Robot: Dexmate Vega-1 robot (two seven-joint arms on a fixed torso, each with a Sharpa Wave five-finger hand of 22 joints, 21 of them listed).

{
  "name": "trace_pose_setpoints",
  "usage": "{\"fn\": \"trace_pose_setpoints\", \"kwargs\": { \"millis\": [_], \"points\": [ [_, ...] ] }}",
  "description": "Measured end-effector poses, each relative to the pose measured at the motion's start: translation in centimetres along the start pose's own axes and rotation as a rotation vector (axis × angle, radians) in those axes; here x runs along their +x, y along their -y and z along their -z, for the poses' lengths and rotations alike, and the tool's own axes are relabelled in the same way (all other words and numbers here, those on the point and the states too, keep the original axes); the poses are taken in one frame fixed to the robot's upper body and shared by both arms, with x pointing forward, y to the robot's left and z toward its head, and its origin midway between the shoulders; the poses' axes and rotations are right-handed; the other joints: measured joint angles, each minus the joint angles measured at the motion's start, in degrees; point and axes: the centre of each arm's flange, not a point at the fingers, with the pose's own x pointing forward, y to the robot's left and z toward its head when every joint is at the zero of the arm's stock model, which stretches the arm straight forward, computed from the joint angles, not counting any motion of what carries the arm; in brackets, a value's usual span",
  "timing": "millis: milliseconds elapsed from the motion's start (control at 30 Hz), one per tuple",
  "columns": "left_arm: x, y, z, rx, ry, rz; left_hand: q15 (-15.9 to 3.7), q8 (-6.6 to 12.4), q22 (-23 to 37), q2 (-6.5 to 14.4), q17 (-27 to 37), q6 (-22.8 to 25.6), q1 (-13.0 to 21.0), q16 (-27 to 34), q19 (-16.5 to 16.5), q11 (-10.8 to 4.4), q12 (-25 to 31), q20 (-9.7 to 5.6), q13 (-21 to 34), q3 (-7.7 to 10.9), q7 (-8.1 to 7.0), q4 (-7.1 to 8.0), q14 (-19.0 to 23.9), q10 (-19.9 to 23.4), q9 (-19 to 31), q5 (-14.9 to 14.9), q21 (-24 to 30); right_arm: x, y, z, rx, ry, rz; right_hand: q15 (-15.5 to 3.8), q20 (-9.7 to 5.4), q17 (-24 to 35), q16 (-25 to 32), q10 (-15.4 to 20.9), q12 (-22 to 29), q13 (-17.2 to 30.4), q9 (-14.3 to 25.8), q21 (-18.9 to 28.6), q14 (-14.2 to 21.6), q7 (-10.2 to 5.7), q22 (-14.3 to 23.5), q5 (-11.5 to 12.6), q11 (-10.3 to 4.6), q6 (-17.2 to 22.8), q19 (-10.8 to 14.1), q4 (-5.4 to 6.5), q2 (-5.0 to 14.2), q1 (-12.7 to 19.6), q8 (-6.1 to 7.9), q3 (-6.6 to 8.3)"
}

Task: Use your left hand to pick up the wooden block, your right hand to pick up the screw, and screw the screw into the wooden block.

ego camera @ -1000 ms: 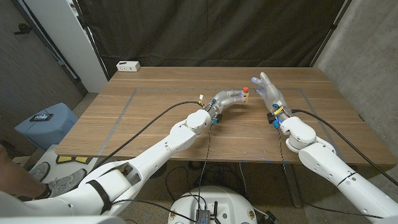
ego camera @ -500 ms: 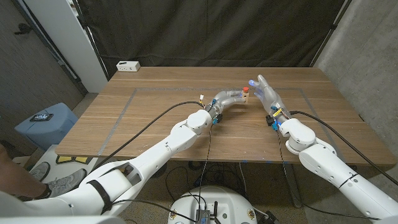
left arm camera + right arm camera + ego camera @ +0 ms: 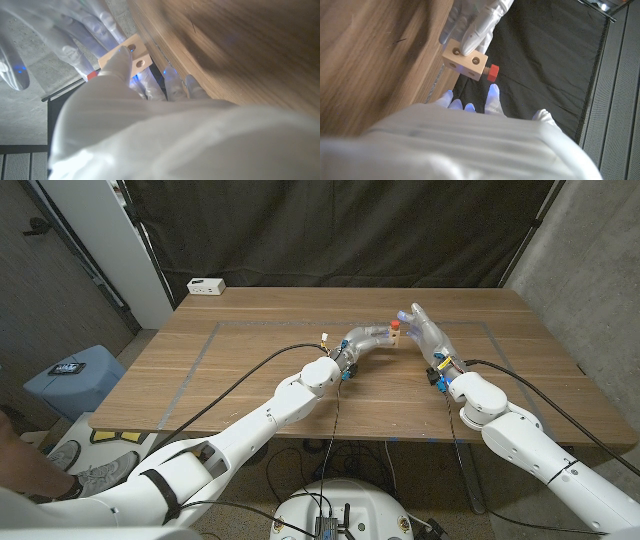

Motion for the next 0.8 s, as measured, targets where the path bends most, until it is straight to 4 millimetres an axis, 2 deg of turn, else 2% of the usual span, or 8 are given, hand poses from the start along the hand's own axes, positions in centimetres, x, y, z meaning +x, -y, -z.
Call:
{"fn": "trace_pose_setpoints", "kwargs": {
  "millis": [567,800],
  "points": [
    [0.11,-0.02,-0.09,0.003,0.001,0.003,0.00,-0.07,0.0,0.2,0.0,-0.1,-0.2,0.0,0.0,0.01,0.0,0.00,0.0,-0.03,-0.09,-0.03,0.0,-0.2,0.0,0.2,0.0,-0.30,-0.50,0.00,-0.004,-0.008,-0.013,-0.43,0.00,0.0,0.0,0.0,0.3,0.0,0.0,0.2,0.0,0.07,0.0,0.0,0.01,0.7,0.0,0.00,0.14,-0.1,0.22,0.00],
    [0.12,-0.01,-0.09,0.003,0.001,0.003,0.00,-0.11,0.0,0.2,0.0,-0.1,-0.2,0.0,0.0,-0.10,0.2,0.00,0.0,-0.09,-0.09,-0.09,0.0,-0.1,0.0,0.2,0.0,-0.46,-0.68,0.05,-0.004,-0.010,-0.017,-0.56,0.00,0.0,0.0,0.0,0.3,0.0,0.0,0.2,-0.1,-0.24,0.0,0.0,-0.64,1.0,0.0,-0.16,0.14,-0.1,0.22,0.17]
  ]
}}
